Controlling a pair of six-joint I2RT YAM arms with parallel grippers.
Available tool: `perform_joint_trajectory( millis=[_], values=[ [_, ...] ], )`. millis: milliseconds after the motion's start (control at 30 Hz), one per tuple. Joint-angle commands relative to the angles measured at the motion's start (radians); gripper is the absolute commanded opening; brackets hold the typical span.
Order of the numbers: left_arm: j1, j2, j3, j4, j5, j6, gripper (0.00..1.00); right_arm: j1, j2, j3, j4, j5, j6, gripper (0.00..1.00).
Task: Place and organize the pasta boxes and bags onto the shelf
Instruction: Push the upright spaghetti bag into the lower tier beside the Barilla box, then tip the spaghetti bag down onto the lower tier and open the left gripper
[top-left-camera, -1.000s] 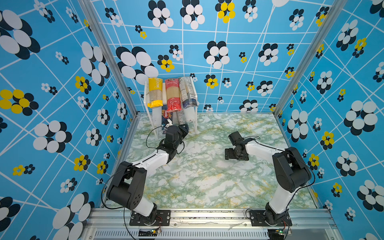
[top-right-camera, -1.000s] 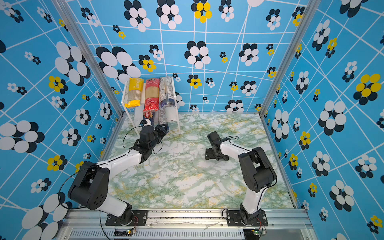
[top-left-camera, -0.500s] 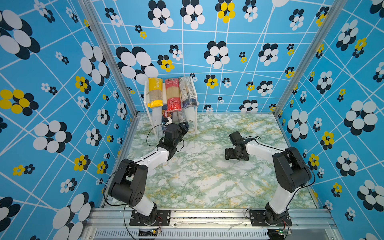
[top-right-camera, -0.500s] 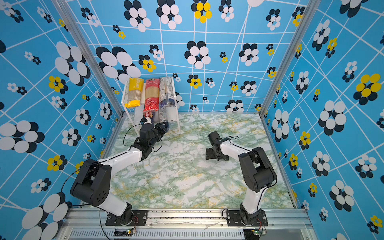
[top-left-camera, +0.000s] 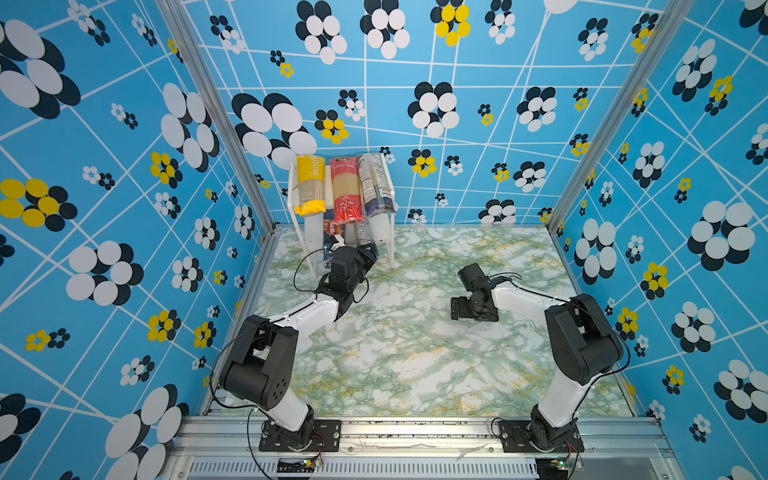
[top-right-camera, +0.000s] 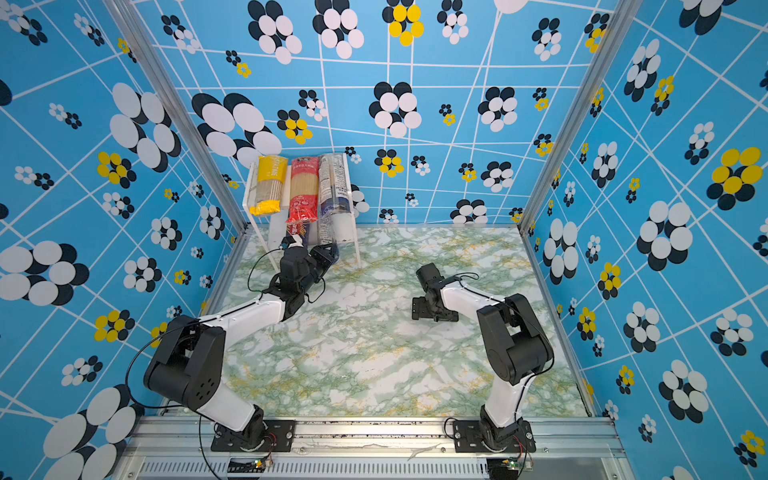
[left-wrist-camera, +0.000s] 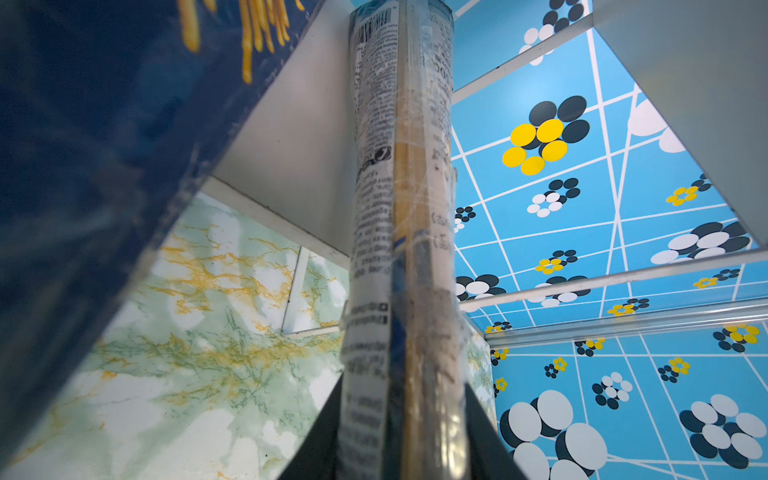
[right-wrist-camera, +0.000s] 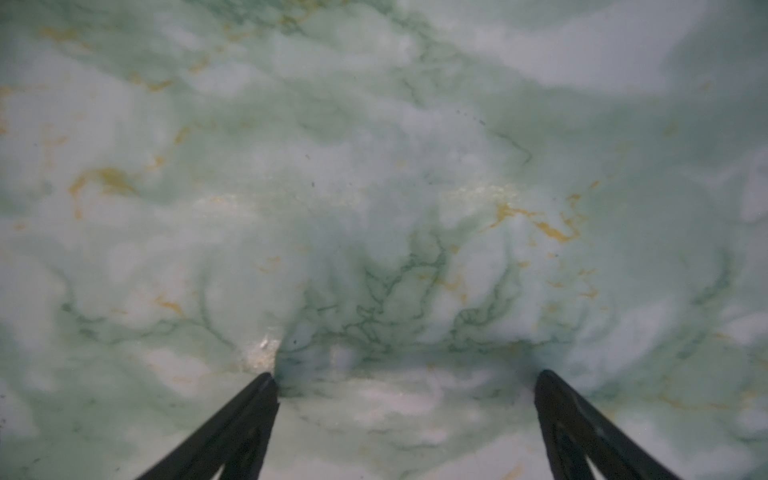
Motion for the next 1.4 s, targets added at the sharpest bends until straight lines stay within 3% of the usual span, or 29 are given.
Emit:
perform_joint_trajectory(
  millis=[0, 233, 667, 1367],
  values=[
    [0.013, -0.008, 0.059, 0.193, 0.005, 0.011, 0.12, -0.01, -0.017, -0.013, 0.0, 0.007, -0.004, 0.99],
    [0.018, -0.009, 0.045, 0.196, 0.01, -0.007, 0.28, -0.011, -0.018, -0.014, -0.002, 0.006, -0.003, 0.99],
    [0.025, -0.007, 0.033, 0.205, 0.013, -0.024, 0.41, -0.011, -0.021, -0.017, -0.003, 0.004, -0.001, 0.99],
    [0.035, 0.022, 0.022, 0.228, 0.025, -0.046, 0.42, -0.012, -0.02, -0.019, -0.004, 0.004, -0.002, 0.99]
  ],
)
